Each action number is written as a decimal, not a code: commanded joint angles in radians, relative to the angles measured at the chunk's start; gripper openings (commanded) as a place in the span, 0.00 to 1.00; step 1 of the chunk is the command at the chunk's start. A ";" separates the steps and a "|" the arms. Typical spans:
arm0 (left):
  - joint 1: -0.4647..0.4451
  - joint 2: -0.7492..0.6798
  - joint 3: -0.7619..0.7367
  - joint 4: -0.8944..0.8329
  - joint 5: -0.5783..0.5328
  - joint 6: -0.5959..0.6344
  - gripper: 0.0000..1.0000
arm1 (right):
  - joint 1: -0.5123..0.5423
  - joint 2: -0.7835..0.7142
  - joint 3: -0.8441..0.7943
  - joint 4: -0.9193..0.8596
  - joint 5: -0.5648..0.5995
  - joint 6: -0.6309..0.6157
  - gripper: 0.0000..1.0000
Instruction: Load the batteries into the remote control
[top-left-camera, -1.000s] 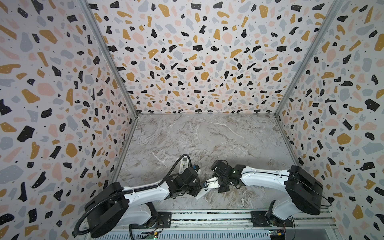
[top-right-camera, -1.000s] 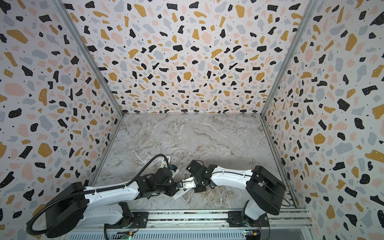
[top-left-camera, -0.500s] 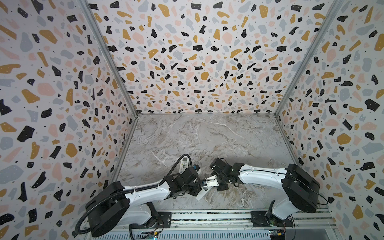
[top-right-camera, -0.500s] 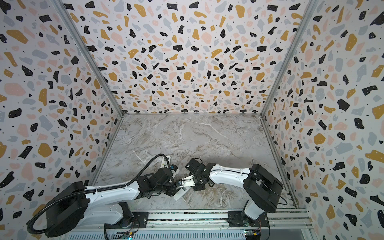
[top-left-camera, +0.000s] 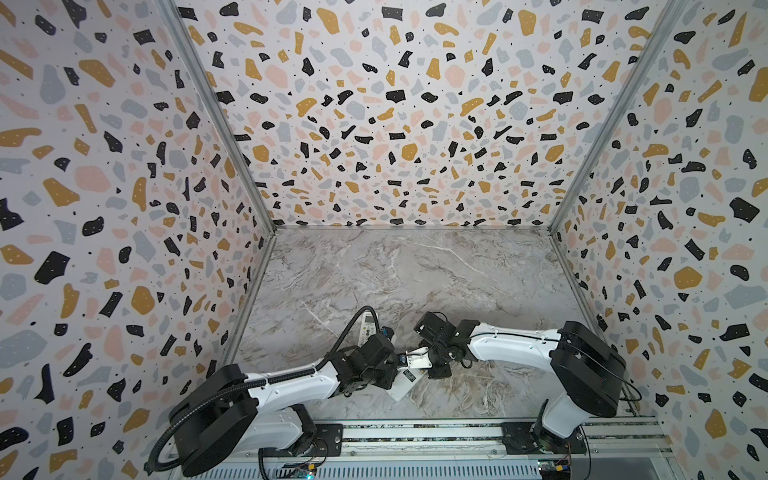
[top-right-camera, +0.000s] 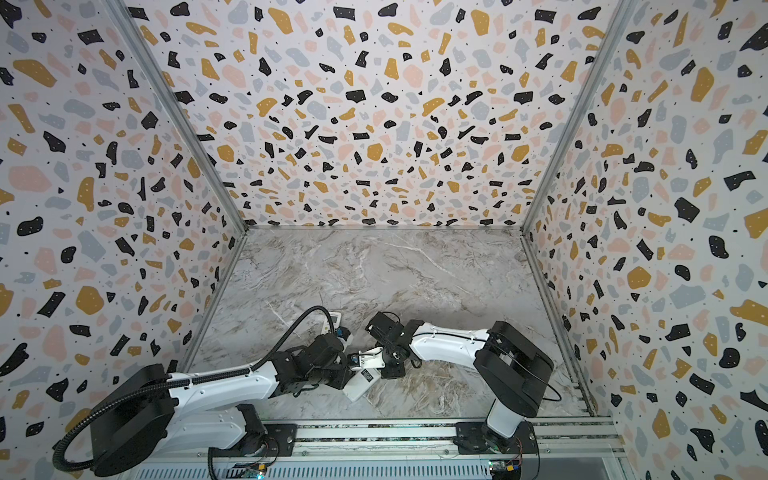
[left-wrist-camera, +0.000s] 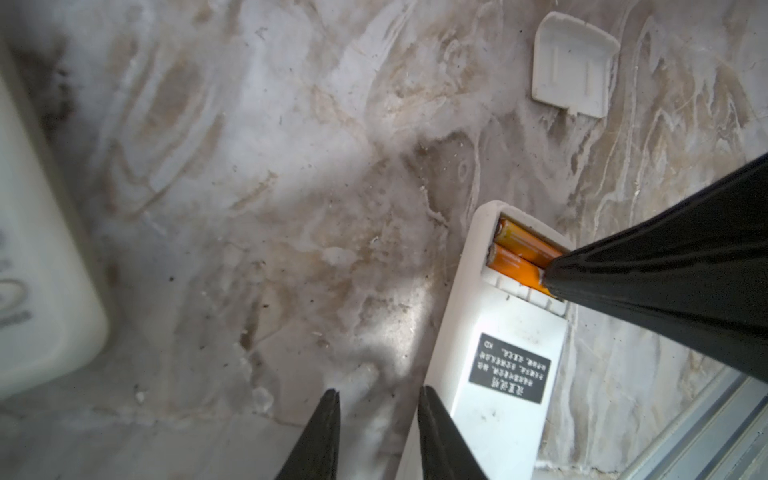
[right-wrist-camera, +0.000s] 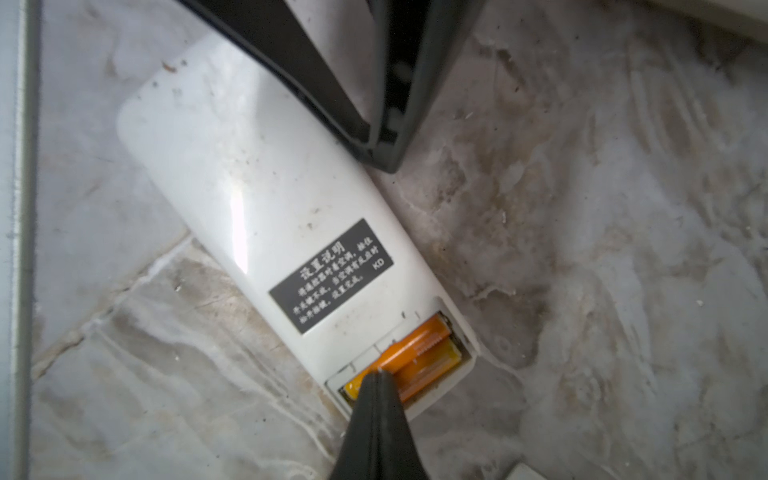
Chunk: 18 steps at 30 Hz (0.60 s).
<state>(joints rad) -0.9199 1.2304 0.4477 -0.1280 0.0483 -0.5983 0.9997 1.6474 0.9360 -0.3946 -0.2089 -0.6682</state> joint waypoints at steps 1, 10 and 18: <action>-0.016 0.010 -0.017 -0.033 0.011 0.013 0.34 | 0.014 -0.042 0.032 0.017 -0.038 0.100 0.12; -0.010 -0.021 0.001 -0.030 -0.014 0.021 0.34 | -0.010 -0.177 0.030 0.066 -0.007 0.249 0.34; -0.009 -0.061 0.045 -0.049 -0.030 0.054 0.39 | -0.201 -0.179 0.037 0.016 0.118 0.452 0.40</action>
<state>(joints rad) -0.9260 1.1946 0.4480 -0.1646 0.0387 -0.5774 0.8577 1.4456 0.9436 -0.3302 -0.1490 -0.3309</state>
